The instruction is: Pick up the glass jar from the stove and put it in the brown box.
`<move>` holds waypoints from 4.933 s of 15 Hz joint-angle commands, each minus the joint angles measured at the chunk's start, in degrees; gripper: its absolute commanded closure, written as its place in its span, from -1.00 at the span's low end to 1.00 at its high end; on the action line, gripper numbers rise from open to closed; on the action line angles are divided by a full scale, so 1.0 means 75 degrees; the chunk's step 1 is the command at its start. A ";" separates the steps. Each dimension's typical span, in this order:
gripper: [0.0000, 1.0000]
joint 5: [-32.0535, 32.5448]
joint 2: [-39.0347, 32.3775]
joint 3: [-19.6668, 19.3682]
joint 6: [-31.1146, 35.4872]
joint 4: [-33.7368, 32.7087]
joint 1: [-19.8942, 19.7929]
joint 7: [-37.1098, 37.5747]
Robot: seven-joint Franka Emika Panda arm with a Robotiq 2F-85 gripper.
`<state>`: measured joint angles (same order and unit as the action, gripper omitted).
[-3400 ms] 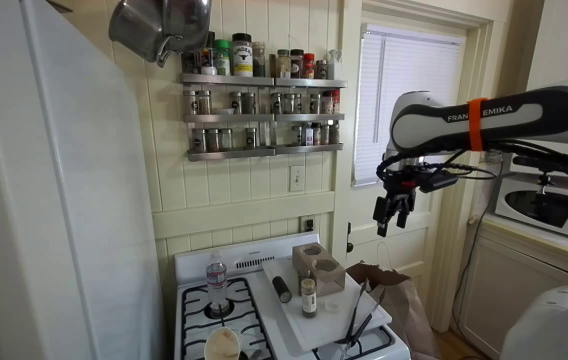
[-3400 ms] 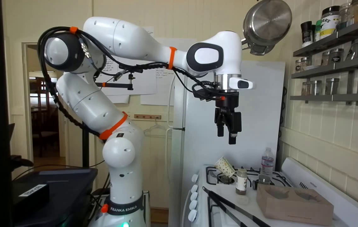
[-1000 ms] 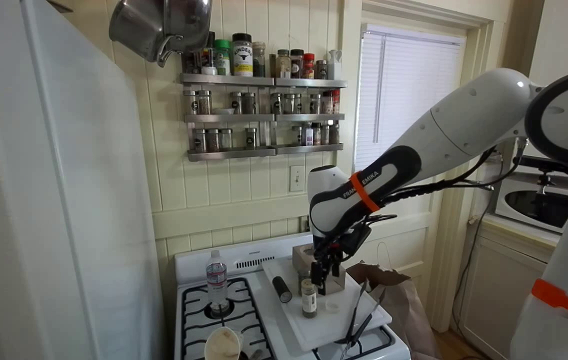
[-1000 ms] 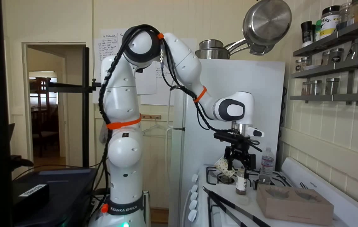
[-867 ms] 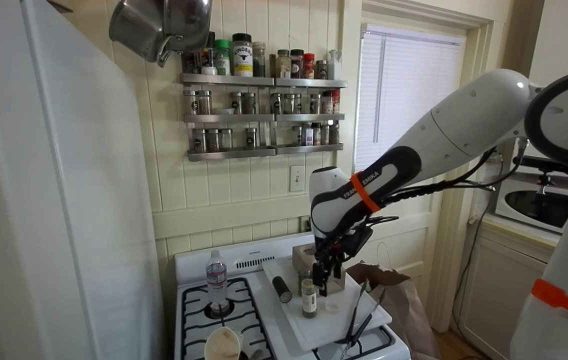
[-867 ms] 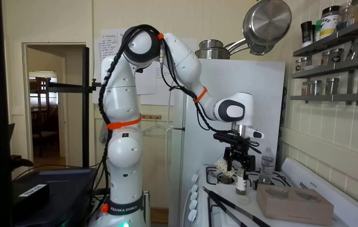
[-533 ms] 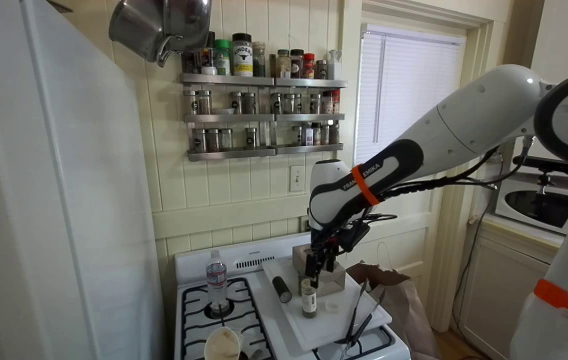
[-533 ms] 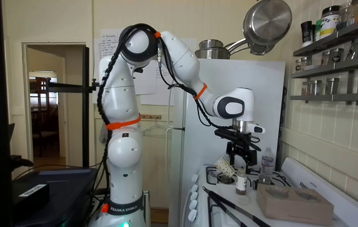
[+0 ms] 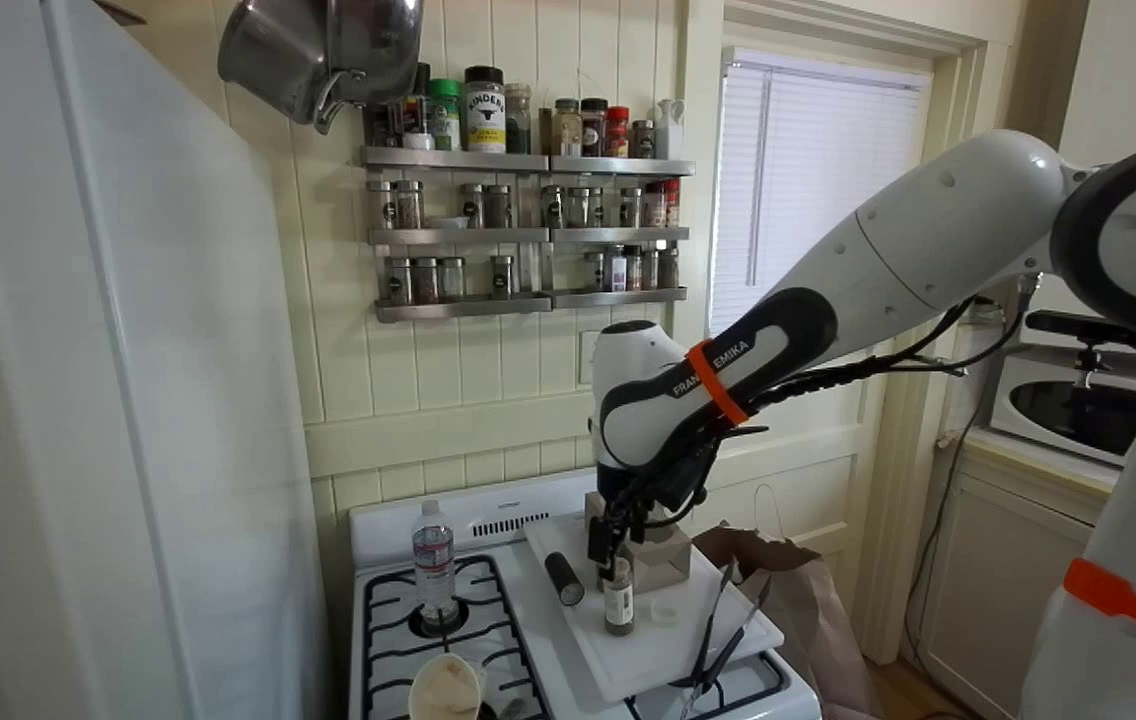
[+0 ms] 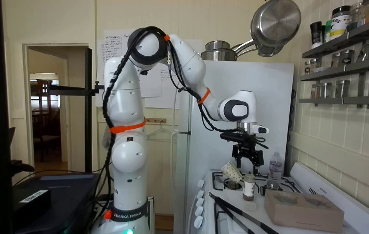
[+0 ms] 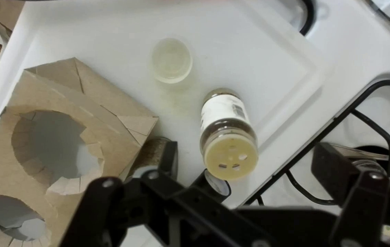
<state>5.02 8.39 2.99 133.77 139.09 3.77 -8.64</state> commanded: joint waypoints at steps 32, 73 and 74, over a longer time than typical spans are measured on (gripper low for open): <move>0.50 -0.0599 0.1745 -0.0501 -0.0815 -0.0963 -0.0342 0.0567; 0.50 0.0035 -0.4350 -0.1164 -0.1170 -0.5742 -0.1057 0.2915; 0.50 0.0049 -0.4385 -0.1177 -0.1274 -0.5770 -0.1040 0.2938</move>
<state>6.29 -22.54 -5.26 127.14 98.57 -4.87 12.45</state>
